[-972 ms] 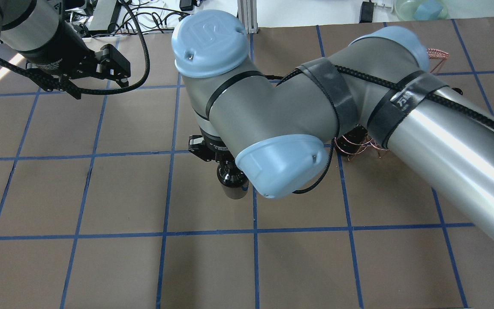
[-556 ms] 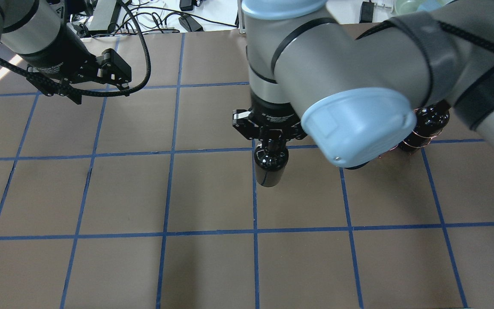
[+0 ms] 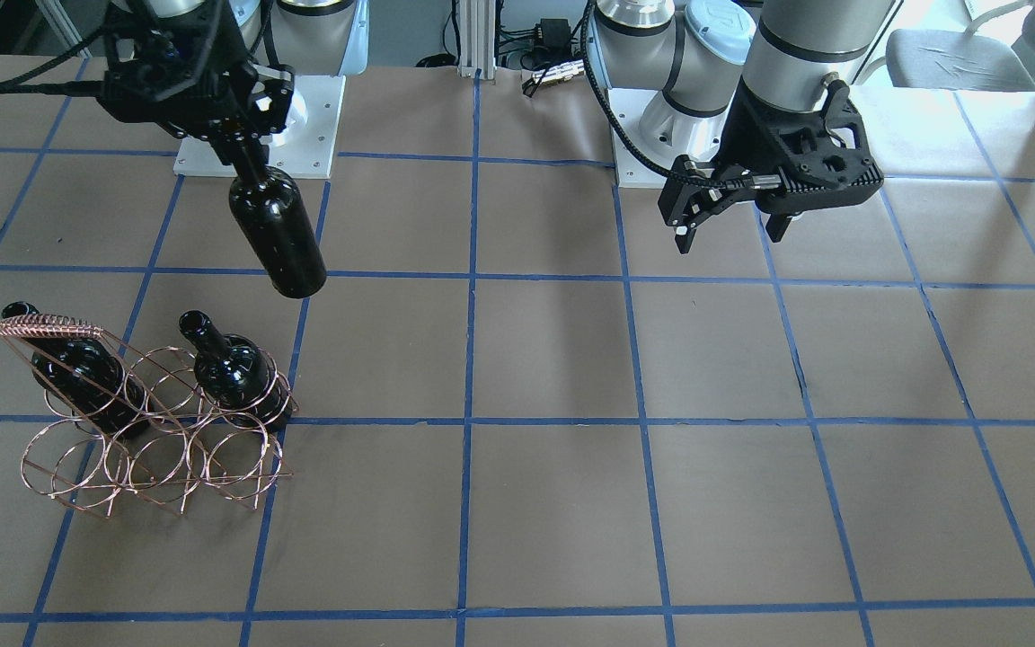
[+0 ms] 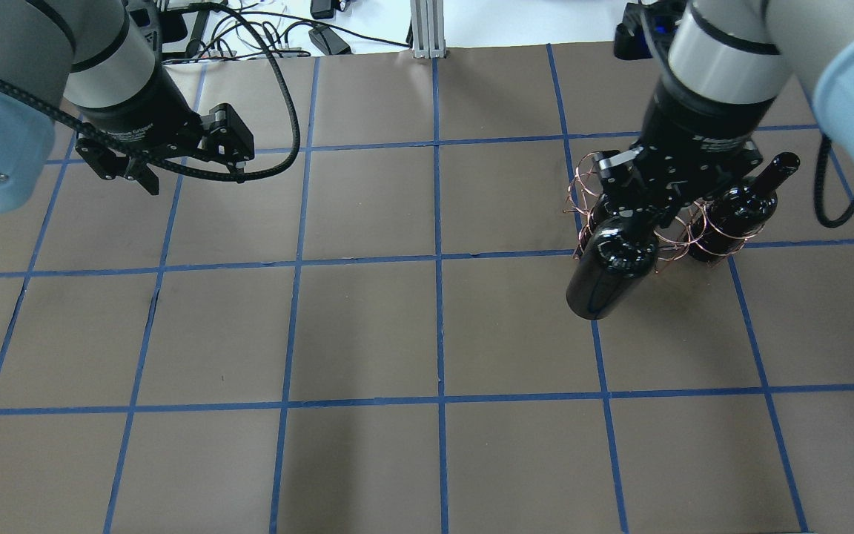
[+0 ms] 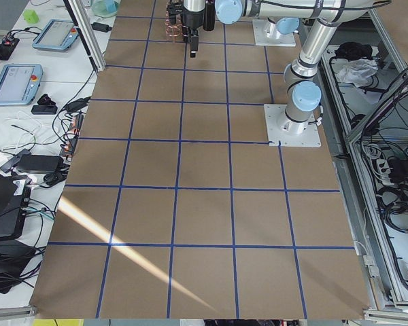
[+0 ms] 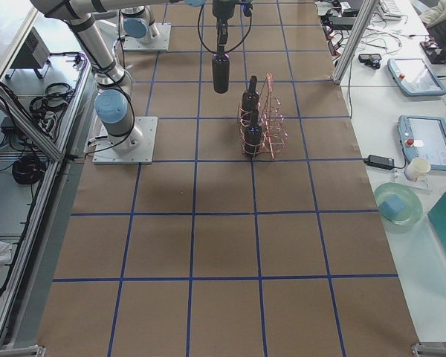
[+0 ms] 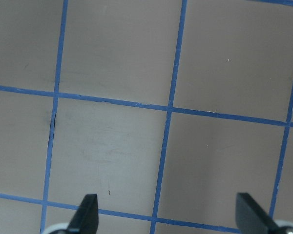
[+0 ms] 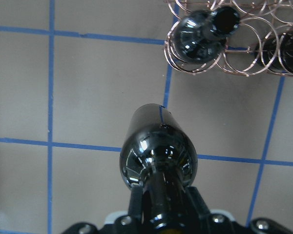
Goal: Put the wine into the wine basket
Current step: 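Tilt the bottle and insert it into the empty rack slot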
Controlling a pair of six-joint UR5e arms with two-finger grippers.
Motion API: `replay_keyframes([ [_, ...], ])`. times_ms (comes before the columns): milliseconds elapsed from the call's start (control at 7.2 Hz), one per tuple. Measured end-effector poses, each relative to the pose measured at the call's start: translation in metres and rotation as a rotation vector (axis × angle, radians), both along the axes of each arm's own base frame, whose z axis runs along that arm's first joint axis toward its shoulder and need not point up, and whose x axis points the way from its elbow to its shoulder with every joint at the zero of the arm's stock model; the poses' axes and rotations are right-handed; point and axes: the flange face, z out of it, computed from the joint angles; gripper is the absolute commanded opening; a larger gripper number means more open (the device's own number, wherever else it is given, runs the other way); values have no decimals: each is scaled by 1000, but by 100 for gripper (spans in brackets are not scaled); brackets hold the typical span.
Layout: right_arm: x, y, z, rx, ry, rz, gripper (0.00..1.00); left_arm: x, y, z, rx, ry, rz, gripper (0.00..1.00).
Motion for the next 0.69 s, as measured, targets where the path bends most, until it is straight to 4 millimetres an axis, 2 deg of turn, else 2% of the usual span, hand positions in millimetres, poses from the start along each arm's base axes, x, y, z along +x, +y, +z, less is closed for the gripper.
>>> replay_keyframes([
  [139, -29, 3, 6, 11, 15, 38, 4, -3, 0, -2, 1, 0, -35, 100],
  [417, -80, -8, 13, -23, 12, 3, 4, -3, -6, -4, -9, -3, -152, 100],
  [694, -98, -32, 25, -103, 18, -45, 4, -4, -13, -5, -30, 33, -175, 100],
])
